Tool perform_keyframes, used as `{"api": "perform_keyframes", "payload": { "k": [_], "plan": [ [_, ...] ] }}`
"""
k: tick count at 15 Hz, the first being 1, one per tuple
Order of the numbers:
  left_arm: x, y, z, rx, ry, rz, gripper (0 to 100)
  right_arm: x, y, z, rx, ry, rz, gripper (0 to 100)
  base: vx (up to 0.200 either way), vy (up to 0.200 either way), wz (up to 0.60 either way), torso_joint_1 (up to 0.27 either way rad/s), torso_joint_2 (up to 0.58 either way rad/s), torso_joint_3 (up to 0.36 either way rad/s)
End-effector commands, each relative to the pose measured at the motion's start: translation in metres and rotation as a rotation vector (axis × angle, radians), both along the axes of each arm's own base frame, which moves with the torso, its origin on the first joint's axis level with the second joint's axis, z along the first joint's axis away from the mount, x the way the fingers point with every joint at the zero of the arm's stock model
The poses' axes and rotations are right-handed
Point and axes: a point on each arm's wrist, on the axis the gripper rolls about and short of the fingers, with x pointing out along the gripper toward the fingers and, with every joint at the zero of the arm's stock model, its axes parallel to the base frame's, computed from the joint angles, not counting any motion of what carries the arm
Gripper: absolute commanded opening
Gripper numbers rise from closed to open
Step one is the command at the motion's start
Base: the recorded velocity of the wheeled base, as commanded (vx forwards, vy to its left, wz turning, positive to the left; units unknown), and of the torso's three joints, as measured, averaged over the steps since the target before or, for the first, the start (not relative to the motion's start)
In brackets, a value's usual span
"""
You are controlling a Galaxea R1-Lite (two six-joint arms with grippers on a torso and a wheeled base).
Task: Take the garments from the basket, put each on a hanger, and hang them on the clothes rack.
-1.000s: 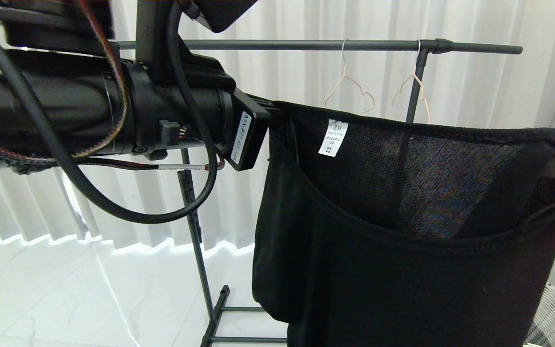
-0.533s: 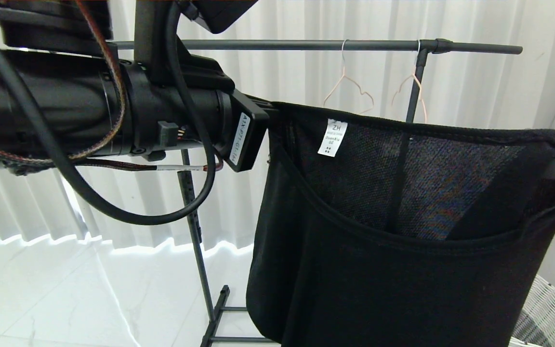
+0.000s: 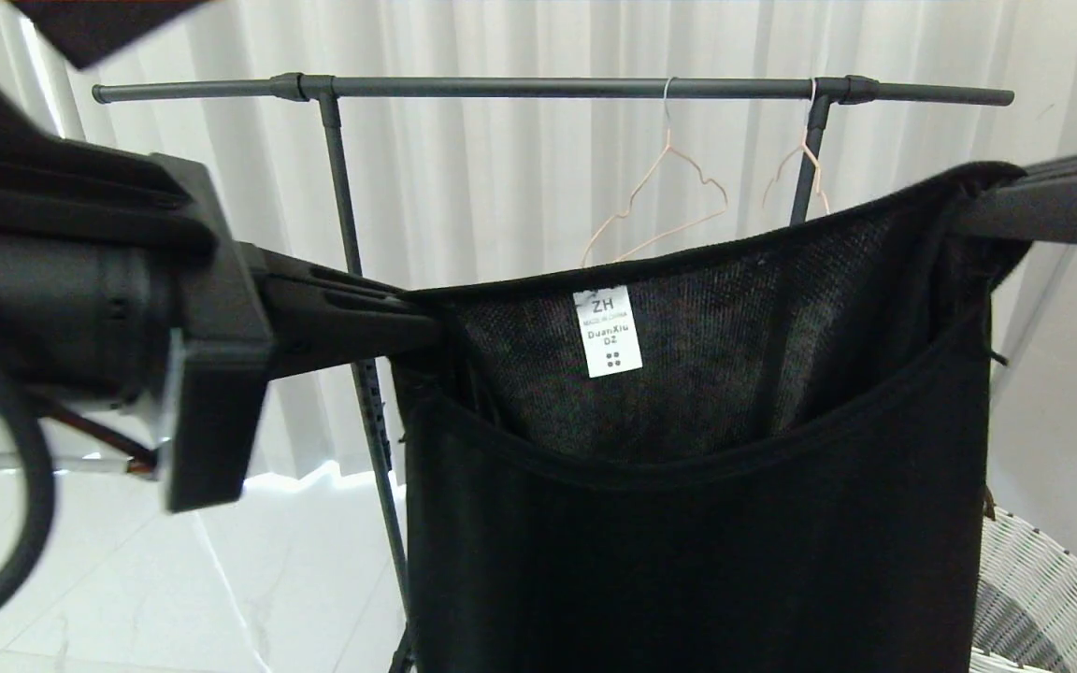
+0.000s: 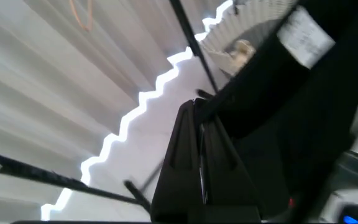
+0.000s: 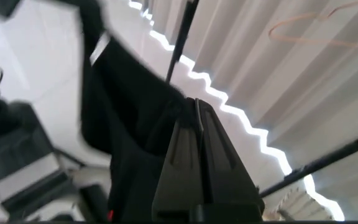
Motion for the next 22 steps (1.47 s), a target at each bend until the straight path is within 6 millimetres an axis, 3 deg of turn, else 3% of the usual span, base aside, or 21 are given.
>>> {"api": "perform_keyframes", "payload": {
  "k": [1,6,15,16,19,22],
  "plan": [
    [-0.033,0.016,0.014,-0.097,0.023,-0.063,0,0.018,0.021,-0.006,-0.006,0.005,-0.011,0,0.000,0.000,0.00,0.000,0.00,0.000],
    [-0.053,0.004,0.016,-0.200,0.180,-0.132,0,0.038,0.049,-0.010,0.042,-0.024,0.012,0,0.000,0.000,0.00,0.000,0.00,0.000],
    [-0.052,0.004,0.015,-0.196,0.176,-0.119,0,0.041,0.045,-0.010,0.040,-0.021,-0.012,0,0.000,0.000,0.00,0.000,0.00,0.000],
    [-0.049,0.003,0.014,-0.183,0.169,-0.098,0,0.042,0.037,-0.009,0.034,-0.019,-0.042,0,0.000,0.000,0.00,0.000,0.00,0.000],
    [-0.007,-0.003,0.005,-0.042,0.047,0.205,0,0.038,-0.004,-0.006,-0.061,0.056,-0.163,0,0.000,0.000,0.00,0.000,0.00,0.000],
    [0.018,-0.019,0.018,-0.061,0.015,0.276,0,0.026,-0.012,0.002,-0.035,0.049,-0.124,0,0.000,0.000,0.00,0.000,0.00,0.000]
  ]
}}
